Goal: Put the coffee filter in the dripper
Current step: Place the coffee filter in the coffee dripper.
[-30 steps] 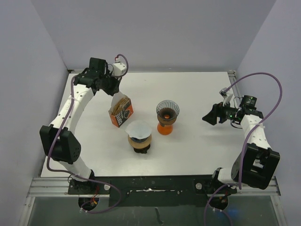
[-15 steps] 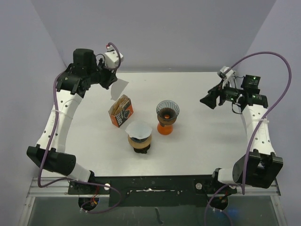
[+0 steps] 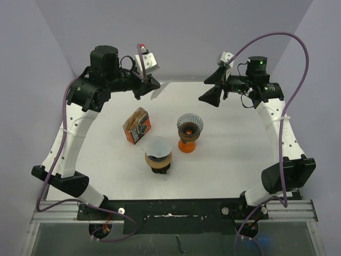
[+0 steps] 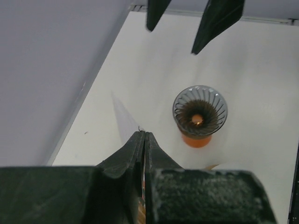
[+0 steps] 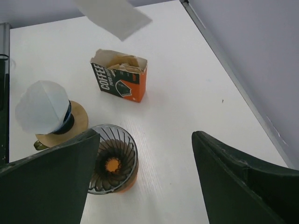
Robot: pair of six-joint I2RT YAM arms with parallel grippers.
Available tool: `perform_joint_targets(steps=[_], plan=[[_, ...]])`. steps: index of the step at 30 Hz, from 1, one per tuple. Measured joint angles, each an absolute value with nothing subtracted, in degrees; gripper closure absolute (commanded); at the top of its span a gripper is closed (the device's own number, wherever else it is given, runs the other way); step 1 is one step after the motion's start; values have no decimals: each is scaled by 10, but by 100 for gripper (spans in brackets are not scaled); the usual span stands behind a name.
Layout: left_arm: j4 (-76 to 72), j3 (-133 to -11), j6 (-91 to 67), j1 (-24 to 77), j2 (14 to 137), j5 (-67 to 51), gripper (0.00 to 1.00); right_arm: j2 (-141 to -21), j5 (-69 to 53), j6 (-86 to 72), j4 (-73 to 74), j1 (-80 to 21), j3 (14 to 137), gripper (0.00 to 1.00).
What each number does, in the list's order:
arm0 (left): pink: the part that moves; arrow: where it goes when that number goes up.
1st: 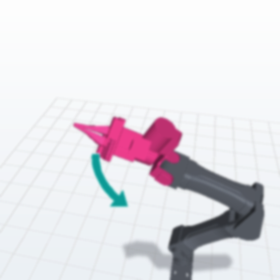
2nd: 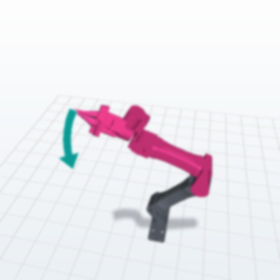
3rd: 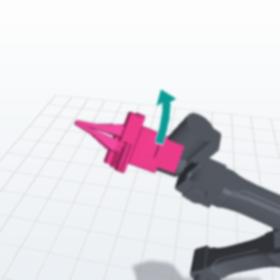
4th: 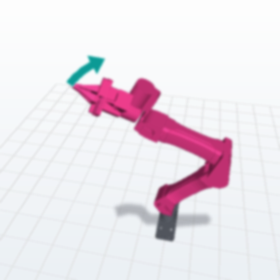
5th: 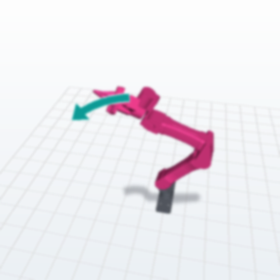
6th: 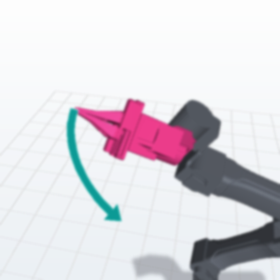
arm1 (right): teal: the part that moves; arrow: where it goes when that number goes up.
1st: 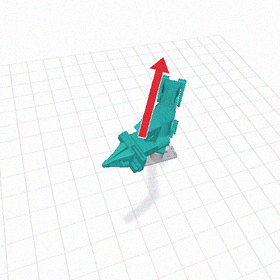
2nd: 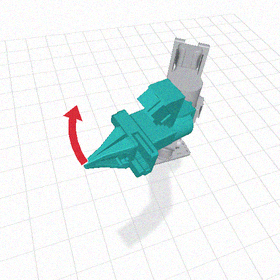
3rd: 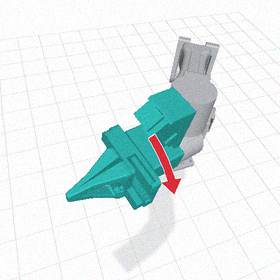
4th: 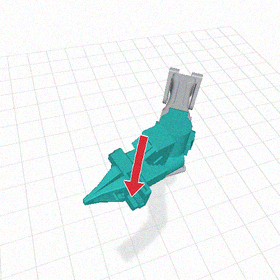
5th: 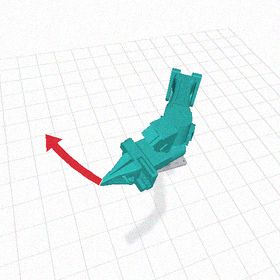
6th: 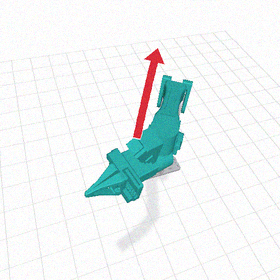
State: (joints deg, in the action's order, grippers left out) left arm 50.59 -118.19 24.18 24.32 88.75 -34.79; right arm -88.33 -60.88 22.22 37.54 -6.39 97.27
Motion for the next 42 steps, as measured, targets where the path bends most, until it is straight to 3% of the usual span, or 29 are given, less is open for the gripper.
perform_joint_targets(steps=[8, 12, 19, 25, 31, 39, 42], plan=[[508, -1225, 252, 336, 940, -380, 100, -881, -621, 227, 368, -112, 976, 12], [508, -1241, 256, 366, 959, -381, 100, -864, -620, 272, 409, -112, 976, 17], [509, -1267, 256, 394, 975, -383, 100, -819, -637, 315, 459, -114, 959, 56], [509, -1276, 255, 402, 978, -382, 100, -811, -649, 324, 482, -118, 936, 71], [509, -1278, 255, 409, 987, -382, 100, -811, -655, 326, 487, -122, 917, 100], [508, -1277, 245, 408, 990, -380, 53, -780, -692, 273, 449, -92, 854, 100], [506, -1264, 241, 400, 989, -384, 43, -747, -719, 232, 416, -47, 817, 100]])
